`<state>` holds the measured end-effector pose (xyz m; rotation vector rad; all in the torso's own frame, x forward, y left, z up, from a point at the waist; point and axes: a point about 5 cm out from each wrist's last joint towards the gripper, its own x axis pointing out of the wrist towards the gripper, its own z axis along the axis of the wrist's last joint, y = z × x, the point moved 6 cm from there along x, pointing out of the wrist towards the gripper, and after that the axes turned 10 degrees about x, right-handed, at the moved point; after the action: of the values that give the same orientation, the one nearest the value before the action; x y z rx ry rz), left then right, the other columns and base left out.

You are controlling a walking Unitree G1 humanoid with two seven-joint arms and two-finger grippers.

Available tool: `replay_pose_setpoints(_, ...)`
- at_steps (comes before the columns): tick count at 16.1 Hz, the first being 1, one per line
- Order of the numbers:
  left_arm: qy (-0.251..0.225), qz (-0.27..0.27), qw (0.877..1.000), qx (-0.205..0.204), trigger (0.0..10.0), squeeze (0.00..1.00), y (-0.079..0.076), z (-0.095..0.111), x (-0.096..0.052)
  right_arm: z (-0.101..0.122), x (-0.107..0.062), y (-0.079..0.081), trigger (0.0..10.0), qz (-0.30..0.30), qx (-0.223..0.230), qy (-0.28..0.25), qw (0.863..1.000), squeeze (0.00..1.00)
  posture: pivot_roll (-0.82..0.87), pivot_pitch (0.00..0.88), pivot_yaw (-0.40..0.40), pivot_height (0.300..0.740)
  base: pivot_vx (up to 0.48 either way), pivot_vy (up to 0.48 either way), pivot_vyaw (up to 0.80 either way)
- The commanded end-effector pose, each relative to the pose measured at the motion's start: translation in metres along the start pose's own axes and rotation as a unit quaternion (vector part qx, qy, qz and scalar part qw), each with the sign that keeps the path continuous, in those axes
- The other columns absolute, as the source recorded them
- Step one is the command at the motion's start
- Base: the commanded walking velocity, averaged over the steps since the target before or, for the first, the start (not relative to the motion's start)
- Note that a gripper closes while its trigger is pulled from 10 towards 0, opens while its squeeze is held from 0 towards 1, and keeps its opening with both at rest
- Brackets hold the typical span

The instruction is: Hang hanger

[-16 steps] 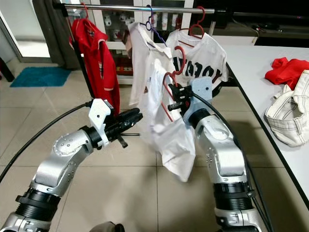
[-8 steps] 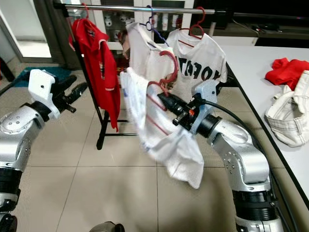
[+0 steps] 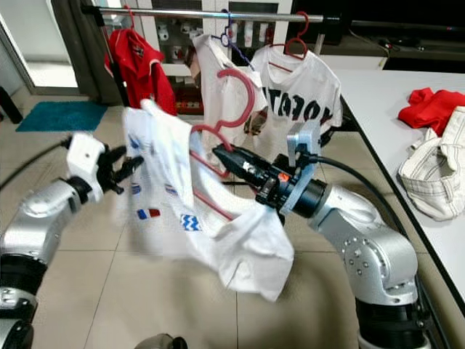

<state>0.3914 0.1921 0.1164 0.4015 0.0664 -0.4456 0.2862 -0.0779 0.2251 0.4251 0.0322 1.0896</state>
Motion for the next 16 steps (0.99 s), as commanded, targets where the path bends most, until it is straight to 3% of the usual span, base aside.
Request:
replay_pose_setpoints(1,-0.011,0.006,1.000,0.010,10.0,0.00,0.004,0.007,0.004,0.006,0.001,0.010,10.0,0.019,-0.004,-0.008,1.000,0.00,-0.07,0.000,0.028,0.740,0.000,0.000,0.00)
replay_pose_setpoints(2,-0.012,0.001,1.000,0.009,6.3,0.00,0.002,0.006,0.004,0.005,0.001,0.010,10.0,0.018,0.002,-0.006,1.000,0.00,-0.07,0.000,0.028,0.740,0.000,0.000,0.00)
replay_pose_setpoints(4,-0.013,-0.003,1.000,0.007,0.0,0.00,-0.002,0.004,0.006,0.006,0.002,0.010,10.0,0.013,0.009,-0.010,1.000,0.00,-0.07,0.000,0.029,0.740,0.000,0.000,0.00)
replay_pose_setpoints(16,-0.038,0.001,0.999,-0.013,0.0,0.00,-0.009,0.003,0.018,0.007,0.002,0.012,10.0,0.021,0.007,-0.008,1.000,0.00,-0.08,0.000,0.026,0.740,0.000,0.000,0.00)
